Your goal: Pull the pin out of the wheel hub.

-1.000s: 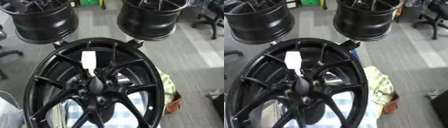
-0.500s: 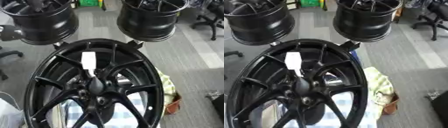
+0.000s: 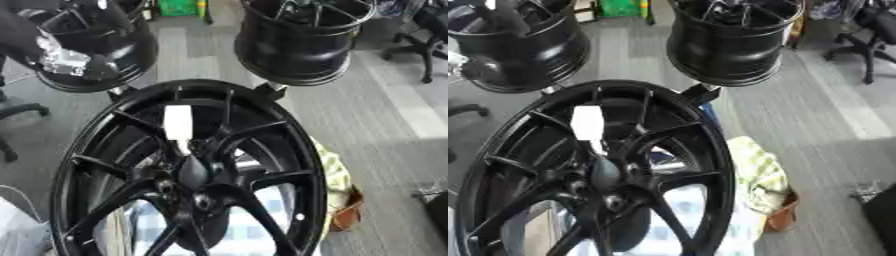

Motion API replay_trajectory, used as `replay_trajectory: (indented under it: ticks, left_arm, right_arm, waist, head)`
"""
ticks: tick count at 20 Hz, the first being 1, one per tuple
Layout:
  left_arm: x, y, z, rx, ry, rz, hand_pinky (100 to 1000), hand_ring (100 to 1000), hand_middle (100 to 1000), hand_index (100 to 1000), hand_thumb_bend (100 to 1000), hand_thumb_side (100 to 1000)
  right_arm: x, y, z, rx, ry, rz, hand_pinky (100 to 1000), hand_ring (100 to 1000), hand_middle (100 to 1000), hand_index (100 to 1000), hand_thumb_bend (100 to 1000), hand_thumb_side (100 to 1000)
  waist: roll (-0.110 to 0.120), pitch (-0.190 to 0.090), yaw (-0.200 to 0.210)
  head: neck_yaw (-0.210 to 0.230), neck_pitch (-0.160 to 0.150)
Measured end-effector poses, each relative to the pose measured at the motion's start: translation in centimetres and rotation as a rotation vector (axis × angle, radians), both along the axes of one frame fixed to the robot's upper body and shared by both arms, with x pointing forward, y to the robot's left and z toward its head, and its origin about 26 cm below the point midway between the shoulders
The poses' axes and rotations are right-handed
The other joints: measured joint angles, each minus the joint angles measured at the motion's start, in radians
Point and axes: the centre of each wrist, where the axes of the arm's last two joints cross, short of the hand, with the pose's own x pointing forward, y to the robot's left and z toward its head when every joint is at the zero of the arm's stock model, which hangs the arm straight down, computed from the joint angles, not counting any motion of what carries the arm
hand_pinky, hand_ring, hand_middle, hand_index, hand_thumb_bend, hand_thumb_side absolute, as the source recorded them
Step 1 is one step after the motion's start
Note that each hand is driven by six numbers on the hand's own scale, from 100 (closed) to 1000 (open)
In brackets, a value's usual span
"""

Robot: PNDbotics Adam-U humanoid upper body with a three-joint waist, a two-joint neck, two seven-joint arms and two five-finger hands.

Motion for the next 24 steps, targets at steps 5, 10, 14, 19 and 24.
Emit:
replay_trajectory:
  ticks: [5, 10, 14, 19, 24]
  left_arm:
    - [1.4, -1.4, -1.4, 0.029, 0.031, 0.037, 833, 881, 758, 873, 525, 630]
    - [2.6, -2.4, -2.9, 0.066, 0.073, 0.069, 842, 894, 769, 882, 550, 629]
    - [3.1, -2.9, -3.6, 0.086, 0.11, 0.063, 847, 902, 775, 885, 558, 642]
    - [3.0, -3.3, -3.8, 0.102, 0.143, 0.024, 856, 909, 780, 890, 548, 673]
    - [2.2, -4.1, -3.2, 0.094, 0.143, -0.019, 849, 901, 764, 877, 553, 658]
  right_arm:
    - [0.1, 0.1, 0.0, 0.009, -0.005, 0.005, 780, 729, 689, 784, 428, 335]
    - [0.4, 0.1, 0.0, 0.024, -0.006, 0.005, 778, 728, 688, 784, 427, 333]
    - [0.6, 0.1, -0.1, 0.036, -0.007, 0.001, 778, 727, 688, 783, 426, 333]
    - [0.7, 0.1, -0.1, 0.042, -0.008, -0.005, 778, 727, 687, 783, 425, 334]
    - [0.9, 0.1, -0.3, 0.05, -0.003, -0.004, 777, 726, 687, 782, 423, 335]
  waist:
    - [0.002, -0.001, -0.002]
    - [0.003, -0.001, -0.007]
    - [0.004, -0.001, -0.007]
    - [0.005, -0.001, -0.007]
    - [0.005, -0.007, -0.005]
  head:
    - [0.0, 0.001]
    - [0.0, 0.001]
    - [0.0, 0.001]
    - [-0.001, 0.002]
    - [-0.005, 0.009]
